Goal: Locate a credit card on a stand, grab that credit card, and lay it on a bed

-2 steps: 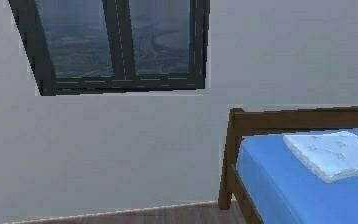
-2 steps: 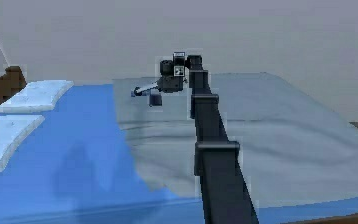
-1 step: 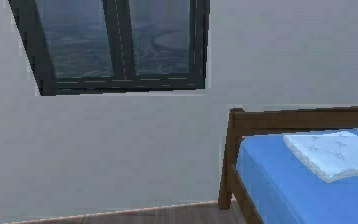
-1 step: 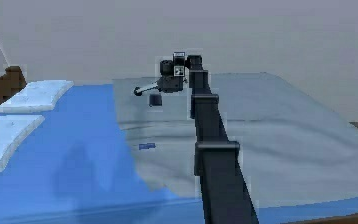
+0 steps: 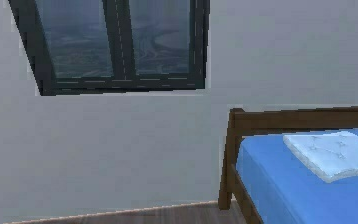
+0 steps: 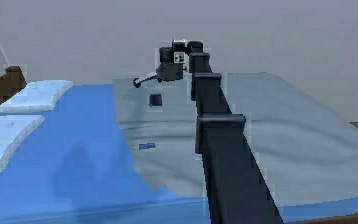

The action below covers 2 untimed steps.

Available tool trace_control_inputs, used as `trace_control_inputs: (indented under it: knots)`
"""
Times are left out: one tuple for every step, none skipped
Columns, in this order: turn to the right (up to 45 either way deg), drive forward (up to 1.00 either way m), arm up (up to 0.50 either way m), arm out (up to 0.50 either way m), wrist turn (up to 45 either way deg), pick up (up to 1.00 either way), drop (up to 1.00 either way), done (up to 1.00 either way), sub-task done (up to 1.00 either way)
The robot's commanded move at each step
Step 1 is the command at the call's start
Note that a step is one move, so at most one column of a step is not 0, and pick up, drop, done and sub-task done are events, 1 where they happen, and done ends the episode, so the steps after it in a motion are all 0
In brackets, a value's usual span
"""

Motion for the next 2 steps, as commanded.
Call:
trace_control_inputs:
  knots:
    - [0.0, 0.0, 0.0, -0.08, 0.0, 0.0, 0.0, 0.0, 0.0]
    - [0.0, 0.0, 0.0, 0.0, 0.0, 0.0, 0.0, 1.0, 0.0]
